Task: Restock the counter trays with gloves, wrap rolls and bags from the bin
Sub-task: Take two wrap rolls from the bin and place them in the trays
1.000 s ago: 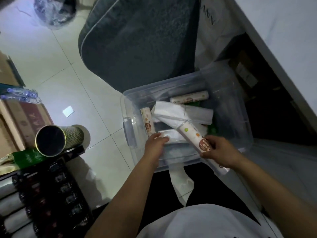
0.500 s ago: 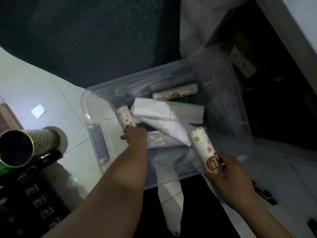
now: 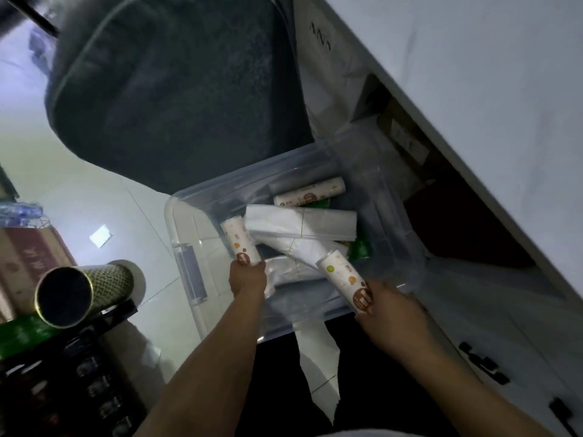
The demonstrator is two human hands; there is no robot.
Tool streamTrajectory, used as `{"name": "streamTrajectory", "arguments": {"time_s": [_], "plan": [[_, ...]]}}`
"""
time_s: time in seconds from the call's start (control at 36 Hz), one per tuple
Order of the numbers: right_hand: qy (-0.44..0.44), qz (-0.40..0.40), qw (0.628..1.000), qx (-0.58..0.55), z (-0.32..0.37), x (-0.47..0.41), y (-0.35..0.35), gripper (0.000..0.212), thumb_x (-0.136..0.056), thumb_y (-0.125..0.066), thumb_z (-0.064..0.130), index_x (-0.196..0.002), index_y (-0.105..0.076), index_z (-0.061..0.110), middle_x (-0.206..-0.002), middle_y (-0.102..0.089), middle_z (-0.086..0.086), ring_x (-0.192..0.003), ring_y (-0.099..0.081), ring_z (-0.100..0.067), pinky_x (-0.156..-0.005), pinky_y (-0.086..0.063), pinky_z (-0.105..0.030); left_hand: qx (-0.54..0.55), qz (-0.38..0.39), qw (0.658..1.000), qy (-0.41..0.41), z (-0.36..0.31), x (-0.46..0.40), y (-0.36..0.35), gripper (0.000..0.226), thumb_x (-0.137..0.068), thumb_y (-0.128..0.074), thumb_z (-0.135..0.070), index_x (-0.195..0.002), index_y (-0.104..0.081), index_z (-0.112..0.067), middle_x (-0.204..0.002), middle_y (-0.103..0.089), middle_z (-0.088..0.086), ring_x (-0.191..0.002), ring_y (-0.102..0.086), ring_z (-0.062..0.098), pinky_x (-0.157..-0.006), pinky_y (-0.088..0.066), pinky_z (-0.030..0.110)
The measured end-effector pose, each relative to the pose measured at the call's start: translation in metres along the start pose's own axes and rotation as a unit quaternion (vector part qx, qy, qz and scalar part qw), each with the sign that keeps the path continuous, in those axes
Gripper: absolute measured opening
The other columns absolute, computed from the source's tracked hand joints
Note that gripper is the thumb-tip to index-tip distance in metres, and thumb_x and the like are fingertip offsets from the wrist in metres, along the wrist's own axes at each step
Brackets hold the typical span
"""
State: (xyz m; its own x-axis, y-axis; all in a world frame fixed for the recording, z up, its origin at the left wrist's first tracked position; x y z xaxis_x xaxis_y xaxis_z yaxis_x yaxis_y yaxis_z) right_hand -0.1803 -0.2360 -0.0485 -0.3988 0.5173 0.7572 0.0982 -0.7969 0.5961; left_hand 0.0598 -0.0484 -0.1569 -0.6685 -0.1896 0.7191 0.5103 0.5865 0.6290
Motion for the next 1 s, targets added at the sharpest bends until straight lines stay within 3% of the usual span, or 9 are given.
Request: {"name": "streamTrajectory", "arguments": {"time_s": [0.11, 0.22, 0.33, 0.39, 0.5, 0.58, 0.69, 0.83, 1.0], "plan": [[0.029, 0.024, 0.999, 0.007, 0.002, 0.001, 0.001, 0.045, -0.080, -0.069, 0.026, -0.120, -0.051, 0.016, -0.120, -0.061, -0.010, -0.105, -0.060, -0.026, -0.081, -0.047, -0.030, 0.070, 0.056, 0.993, -0.070, -0.014, 0.068, 0.029, 0.047, -0.077, -0.080, -0.019, -0.120, -0.061, -0.011, -0.117, -0.069, 0.010, -0.099, -0.066, 0.027, -0.093, -0.054, 0.041], [0.059, 0.033, 0.998, 0.009, 0.003, 0.002, 0.002, 0.037, -0.082, -0.066, 0.027, -0.114, -0.052, 0.015, -0.117, -0.062, -0.009, -0.102, -0.060, -0.026, -0.080, -0.051, -0.032, 0.146, 0.159, 0.973, -0.086, -0.022, 0.130, 0.052, 0.031, -0.079, -0.079, -0.013, -0.105, -0.064, -0.025, -0.110, -0.072, 0.001, -0.099, -0.069, 0.020, -0.091, -0.056, 0.046], [0.060, 0.041, 0.996, -0.054, -0.006, 0.007, 0.013, 0.041, -0.078, -0.071, 0.029, -0.114, -0.057, 0.013, -0.114, -0.064, -0.010, -0.098, -0.062, -0.026, -0.068, -0.042, -0.027, 0.167, 0.224, 0.954, -0.111, -0.027, 0.176, 0.082, 0.044, -0.081, -0.077, -0.012, -0.121, -0.062, -0.022, -0.114, -0.072, 0.000, -0.100, -0.071, 0.017, -0.082, -0.059, 0.035], [0.051, 0.028, 0.993, -0.103, -0.011, 0.011, 0.024, 0.043, -0.075, -0.074, 0.024, -0.112, -0.058, 0.011, -0.110, -0.066, -0.012, -0.096, -0.063, -0.028, -0.071, -0.046, -0.029, 0.175, 0.249, 0.944, -0.130, -0.031, 0.191, 0.096, 0.049, -0.081, -0.077, -0.010, -0.126, -0.060, -0.020, -0.116, -0.072, 0.001, -0.101, -0.071, 0.017, -0.080, -0.059, 0.033], [0.039, -0.029, 0.975, -0.216, -0.016, 0.027, 0.048, 0.041, -0.064, -0.084, 0.015, -0.096, -0.058, 0.018, -0.093, -0.067, -0.002, -0.088, -0.064, -0.023, -0.071, -0.049, -0.029, 0.171, 0.283, 0.925, -0.188, -0.047, 0.208, 0.117, 0.062, -0.075, -0.080, -0.016, -0.132, -0.056, -0.019, -0.120, -0.070, 0.001, -0.109, -0.068, 0.019, -0.094, -0.055, 0.046], [0.036, -0.089, 0.943, -0.320, -0.012, 0.053, 0.065, 0.042, -0.063, -0.087, 0.016, -0.096, -0.060, 0.022, -0.089, -0.067, 0.008, -0.087, -0.066, -0.016, -0.069, -0.050, -0.028, 0.150, 0.320, 0.905, -0.238, -0.064, 0.215, 0.126, 0.070, -0.065, -0.084, -0.029, -0.129, -0.057, -0.024, -0.119, -0.070, -0.004, -0.110, -0.068, 0.017, -0.093, -0.056, 0.046], [0.021, -0.169, 0.882, -0.440, -0.004, 0.105, 0.075, 0.054, -0.065, -0.087, 0.013, -0.113, -0.062, 0.017, -0.102, -0.070, -0.001, -0.093, -0.067, -0.018, -0.083, -0.056, -0.039, 0.097, 0.361, 0.877, -0.302, -0.082, 0.223, 0.126, 0.053, -0.071, -0.083, -0.027, -0.119, -0.061, -0.031, -0.115, -0.071, -0.014, -0.105, -0.069, 0.010, -0.092, -0.057, 0.043], [-0.017, -0.263, 0.787, -0.558, -0.001, 0.186, 0.049, 0.044, -0.070, -0.084, 0.011, -0.097, -0.061, 0.036, -0.099, -0.070, 0.010, -0.080, -0.068, -0.001, -0.060, -0.052, -0.019, 0.039, 0.422, 0.841, -0.336, -0.070, 0.231, 0.114, 0.051, -0.075, -0.083, -0.018, -0.118, -0.060, -0.033, -0.118, -0.069, -0.013, -0.110, -0.066, 0.013, -0.094, -0.055, 0.045], [-0.115, -0.310, 0.678, -0.657, -0.031, 0.281, -0.034, 0.049, -0.071, -0.083, 0.010, -0.110, -0.060, 0.029, -0.106, -0.071, 0.000, -0.093, -0.069, -0.019, -0.066, -0.055, -0.033, 0.017, 0.506, 0.797, -0.329, -0.029, 0.253, 0.090, 0.058, -0.076, -0.082, -0.016, -0.125, -0.057, -0.032, -0.112, -0.073, -0.008, -0.105, -0.070, 0.017, -0.087, -0.059, 0.041]]}}
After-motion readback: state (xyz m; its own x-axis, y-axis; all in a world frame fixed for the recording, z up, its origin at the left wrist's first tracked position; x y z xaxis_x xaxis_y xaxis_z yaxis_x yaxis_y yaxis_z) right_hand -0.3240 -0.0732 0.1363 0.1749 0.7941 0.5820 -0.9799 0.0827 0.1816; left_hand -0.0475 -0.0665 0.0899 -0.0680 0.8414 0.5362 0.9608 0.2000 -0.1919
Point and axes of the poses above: each hand's wrist, its own x-axis away from the middle knuckle, its own y-axis out of the back of the hand, z = x × y, the point moved 9 cm from there along -x, towards the middle knuckle
